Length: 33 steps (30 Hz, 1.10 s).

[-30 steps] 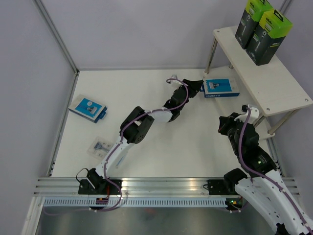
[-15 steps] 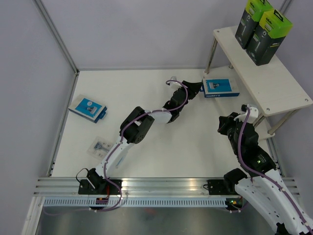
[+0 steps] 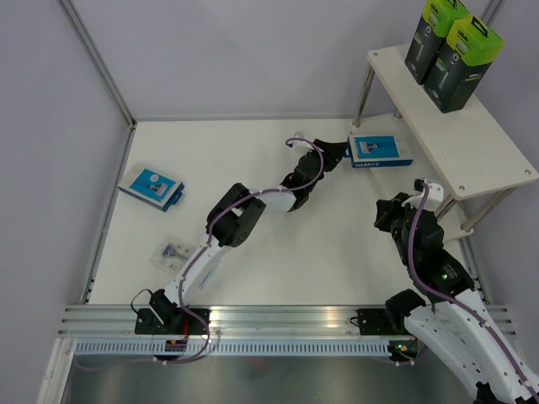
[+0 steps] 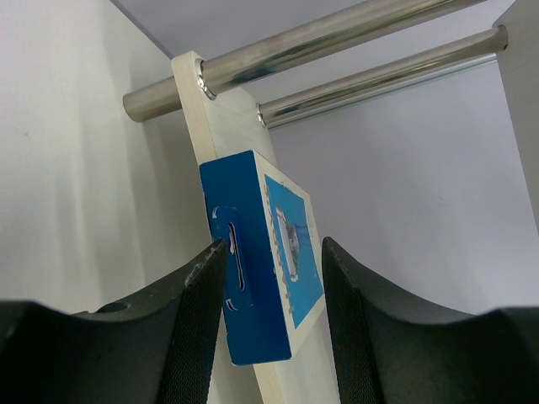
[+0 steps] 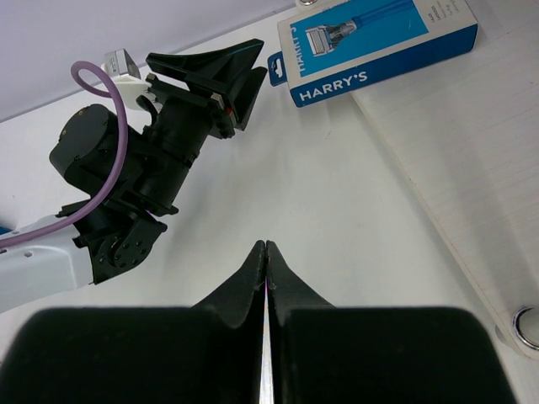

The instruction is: Place and organize the shaving razors onto the shelf

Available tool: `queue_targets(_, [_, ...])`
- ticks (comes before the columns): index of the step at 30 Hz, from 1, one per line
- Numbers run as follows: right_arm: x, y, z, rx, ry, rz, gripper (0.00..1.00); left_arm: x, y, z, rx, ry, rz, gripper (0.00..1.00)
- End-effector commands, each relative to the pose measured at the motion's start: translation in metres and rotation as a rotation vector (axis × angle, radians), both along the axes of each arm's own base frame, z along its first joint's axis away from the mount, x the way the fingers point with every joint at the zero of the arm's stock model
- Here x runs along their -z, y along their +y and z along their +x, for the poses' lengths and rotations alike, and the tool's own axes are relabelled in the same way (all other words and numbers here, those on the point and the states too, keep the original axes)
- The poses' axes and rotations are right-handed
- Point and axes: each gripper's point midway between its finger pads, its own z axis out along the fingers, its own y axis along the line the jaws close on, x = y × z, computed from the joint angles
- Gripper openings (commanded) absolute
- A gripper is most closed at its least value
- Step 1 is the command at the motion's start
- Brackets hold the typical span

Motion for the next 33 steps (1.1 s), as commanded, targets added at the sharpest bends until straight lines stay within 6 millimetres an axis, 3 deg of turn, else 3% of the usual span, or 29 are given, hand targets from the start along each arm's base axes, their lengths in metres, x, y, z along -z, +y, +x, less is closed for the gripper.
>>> queue_targets(1, [-0.016, 0.004, 0.003, -0.015, -0.043, 0.015, 0.04, 0.011, 0.003, 0.003, -0.022, 0.036, -0.019, 0.55])
queue_targets(12, [-0.015, 0.004, 0.004, -0.017, -0.04, 0.013, 0.04, 0.023, 0.003, 0.005, -0.03, 0.063, -0.005, 0.55])
queue_targets(19, [-0.014, 0.006, 0.006, -0.02, -0.037, 0.009, 0.04, 0.029, -0.007, 0.006, 0.005, 0.078, -0.006, 0.54])
queue_targets(33, [-0.013, 0.006, 0.011, -0.014, -0.031, -0.013, 0.04, 0.022, -0.018, 0.009, 0.033, 0.059, -0.042, 0.41])
